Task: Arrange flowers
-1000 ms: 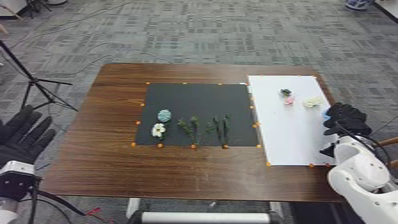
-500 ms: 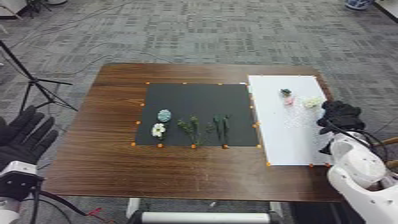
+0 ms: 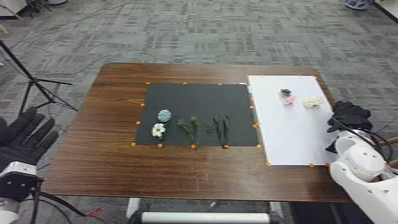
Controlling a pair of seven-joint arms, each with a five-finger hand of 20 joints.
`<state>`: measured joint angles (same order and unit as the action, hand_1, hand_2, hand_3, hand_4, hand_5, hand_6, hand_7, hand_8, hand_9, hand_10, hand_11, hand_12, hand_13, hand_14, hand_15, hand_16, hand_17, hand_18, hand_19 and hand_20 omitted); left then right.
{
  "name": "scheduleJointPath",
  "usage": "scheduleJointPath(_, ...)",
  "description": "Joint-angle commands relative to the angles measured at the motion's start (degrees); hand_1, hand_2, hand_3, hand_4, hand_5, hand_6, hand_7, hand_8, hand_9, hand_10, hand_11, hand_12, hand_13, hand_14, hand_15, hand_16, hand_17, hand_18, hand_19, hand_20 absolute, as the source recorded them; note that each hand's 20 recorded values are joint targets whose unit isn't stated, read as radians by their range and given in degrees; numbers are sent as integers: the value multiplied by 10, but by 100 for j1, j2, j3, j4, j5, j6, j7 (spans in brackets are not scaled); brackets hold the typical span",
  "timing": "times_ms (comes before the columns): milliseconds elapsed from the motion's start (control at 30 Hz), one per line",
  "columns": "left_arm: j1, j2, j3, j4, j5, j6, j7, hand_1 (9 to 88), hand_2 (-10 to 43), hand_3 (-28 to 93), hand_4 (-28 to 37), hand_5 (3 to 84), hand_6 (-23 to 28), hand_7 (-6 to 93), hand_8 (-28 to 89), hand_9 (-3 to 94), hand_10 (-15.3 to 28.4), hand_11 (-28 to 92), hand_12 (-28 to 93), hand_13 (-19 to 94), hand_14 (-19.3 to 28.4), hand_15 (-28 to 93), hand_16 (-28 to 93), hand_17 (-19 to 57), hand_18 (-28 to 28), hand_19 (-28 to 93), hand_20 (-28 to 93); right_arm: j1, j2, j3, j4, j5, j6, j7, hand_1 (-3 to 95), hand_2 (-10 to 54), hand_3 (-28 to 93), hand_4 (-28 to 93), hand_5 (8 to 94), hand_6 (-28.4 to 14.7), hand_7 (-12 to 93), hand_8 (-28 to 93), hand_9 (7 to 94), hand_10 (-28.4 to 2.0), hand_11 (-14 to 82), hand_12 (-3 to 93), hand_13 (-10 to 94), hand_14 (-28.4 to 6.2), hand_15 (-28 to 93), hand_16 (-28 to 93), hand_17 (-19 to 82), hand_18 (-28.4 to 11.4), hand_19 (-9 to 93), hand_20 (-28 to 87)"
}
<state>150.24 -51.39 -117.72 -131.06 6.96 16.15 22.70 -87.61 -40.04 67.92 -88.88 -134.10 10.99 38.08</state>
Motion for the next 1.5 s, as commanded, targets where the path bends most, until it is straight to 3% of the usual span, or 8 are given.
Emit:
scheduleJointPath(33, 78, -8, -15, -46, 13, -15, 21, 240, 163, 681, -283, 372, 72, 104, -66, 304, 114, 123, 138, 228, 130, 212, -6, -34, 111, 156, 128, 67, -2, -247, 216, -315, 665, -30, 650, -95, 680, -283, 603, -10, 171, -131, 688, -101, 160, 233, 644, -47, 577, 477, 310, -225, 771, 393)
scheduleJointPath(200, 23, -22, -1, -37, 24, 3, -34, 239, 163, 681, -283, 371, 72, 103, -65, 304, 115, 123, 138, 228, 130, 212, -6, -34, 111, 157, 128, 104, -29, -298, 281, -301, 632, -62, 664, -95, 679, -283, 635, 8, 185, -134, 792, -71, 108, 370, 672, -45, 586, 504, 320, -223, 772, 408)
scheduleJointPath(433, 23, -44, 24, -37, -6, -35, -22, 240, 163, 681, -283, 371, 72, 103, -65, 304, 115, 123, 139, 228, 130, 213, -6, -34, 111, 157, 128, -336, 6, 151, -337, -433, 822, -21, 667, -95, 695, -283, 661, 12, 204, -131, 803, -63, 151, 443, 678, -48, 583, 517, 324, -223, 773, 414)
scheduleJointPath(667, 64, -5, -10, -46, -32, -14, 18, 240, 163, 681, -283, 371, 72, 101, -65, 303, 115, 123, 139, 227, 130, 214, -6, -34, 111, 156, 128, -762, 58, 667, -1017, -709, 424, 233, 643, -95, 719, -283, 670, 8, 238, -87, 782, -71, 184, 485, 660, -61, 597, 525, 320, -230, 775, 419)
scheduleJointPath(767, 116, 0, -28, -54, -46, -22, 47, 240, 163, 681, -283, 370, 72, 101, -65, 303, 116, 123, 139, 228, 130, 214, -7, -34, 111, 156, 128, -668, 69, 671, -986, -566, 189, 199, 615, -95, 719, -283, 654, -2, 223, -130, 726, -88, 150, 417, 617, -76, 625, 503, 305, -235, 776, 412)
scheduleJointPath(900, 98, 23, 0, -52, -56, -16, 61, 240, 163, 681, -283, 371, 72, 102, -65, 303, 115, 122, 139, 228, 129, 212, -7, -34, 111, 156, 128, -526, 50, 734, -995, -127, -453, 224, 612, -95, 702, -282, 596, -32, 147, -126, 589, -126, 175, 168, 597, -77, 628, 449, 294, -235, 771, 389)
scheduleJointPath(1100, 119, 26, -7, -55, -56, -1, 57, 241, 163, 681, -283, 371, 73, 101, -65, 303, 116, 122, 139, 227, 130, 213, -6, -34, 111, 156, 128, -427, 49, 874, -1036, 194, -987, 263, 565, -95, 731, -282, 502, -74, 94, -117, 486, -142, 118, 103, 608, -91, 652, 398, 294, -242, 771, 375)
scheduleJointPath(1500, 222, 56, -133, -87, -50, -19, 97, 241, 163, 681, -283, 371, 72, 103, -65, 303, 116, 124, 139, 227, 130, 214, -7, -34, 111, 156, 128, 59, 398, 1336, -816, 1541, -1846, -83, 535, -95, 756, -283, 477, -73, 90, -113, 454, -136, 121, 85, 615, -110, 727, 360, 292, -243, 773, 369)
